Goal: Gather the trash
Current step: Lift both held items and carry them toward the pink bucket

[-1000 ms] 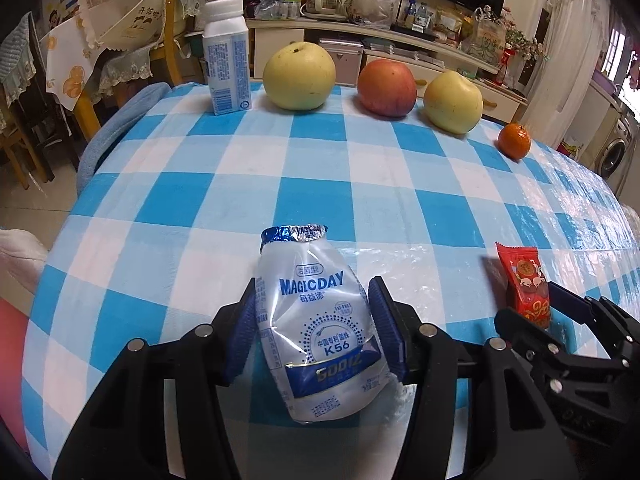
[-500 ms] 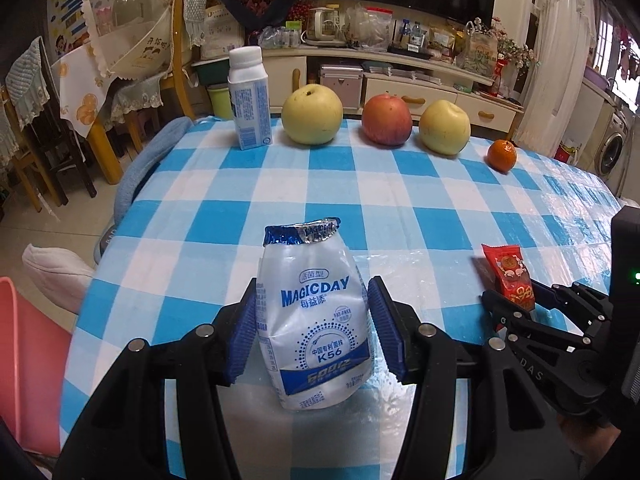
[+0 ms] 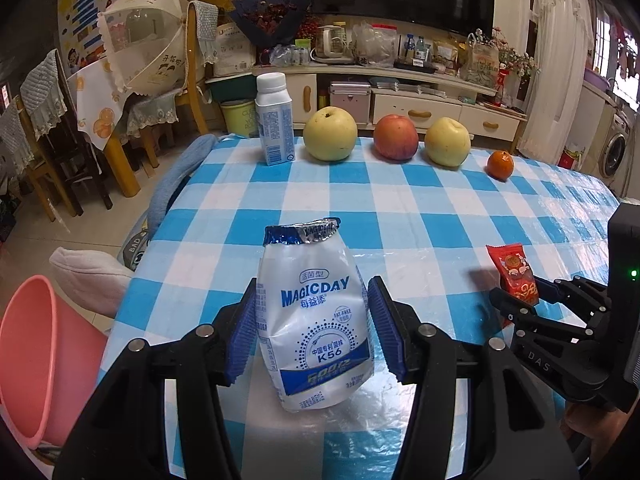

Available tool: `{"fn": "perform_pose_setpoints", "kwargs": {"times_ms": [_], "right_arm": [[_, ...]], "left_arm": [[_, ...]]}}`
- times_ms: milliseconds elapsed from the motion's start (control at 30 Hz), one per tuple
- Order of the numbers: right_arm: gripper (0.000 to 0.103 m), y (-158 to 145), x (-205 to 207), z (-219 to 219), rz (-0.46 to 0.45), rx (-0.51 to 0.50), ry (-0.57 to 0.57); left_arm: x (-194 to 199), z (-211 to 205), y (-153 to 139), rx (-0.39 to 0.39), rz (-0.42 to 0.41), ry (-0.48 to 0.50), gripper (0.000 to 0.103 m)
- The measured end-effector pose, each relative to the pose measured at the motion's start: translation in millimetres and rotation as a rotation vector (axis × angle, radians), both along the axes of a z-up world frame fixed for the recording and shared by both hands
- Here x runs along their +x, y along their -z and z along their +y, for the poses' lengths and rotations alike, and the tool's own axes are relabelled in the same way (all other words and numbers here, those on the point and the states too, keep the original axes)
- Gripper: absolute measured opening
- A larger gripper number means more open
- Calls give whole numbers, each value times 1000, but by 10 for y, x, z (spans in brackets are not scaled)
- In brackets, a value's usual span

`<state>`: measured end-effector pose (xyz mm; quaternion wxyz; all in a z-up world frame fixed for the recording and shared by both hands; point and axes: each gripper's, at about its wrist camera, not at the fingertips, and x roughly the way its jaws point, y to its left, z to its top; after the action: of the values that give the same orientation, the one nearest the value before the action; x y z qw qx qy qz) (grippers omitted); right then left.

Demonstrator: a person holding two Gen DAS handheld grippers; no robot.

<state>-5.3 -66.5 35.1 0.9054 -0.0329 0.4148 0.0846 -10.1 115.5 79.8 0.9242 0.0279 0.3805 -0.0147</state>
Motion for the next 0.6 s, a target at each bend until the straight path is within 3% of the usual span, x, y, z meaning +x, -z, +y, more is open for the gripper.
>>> {"fn": "perform_pose_setpoints", "kwargs": {"times_ms": [600], "right_arm": [[42, -234, -350, 287, -59, 23, -114]], "left_arm": [[-232, 226, 146, 4, -21, -23, 55]]}}
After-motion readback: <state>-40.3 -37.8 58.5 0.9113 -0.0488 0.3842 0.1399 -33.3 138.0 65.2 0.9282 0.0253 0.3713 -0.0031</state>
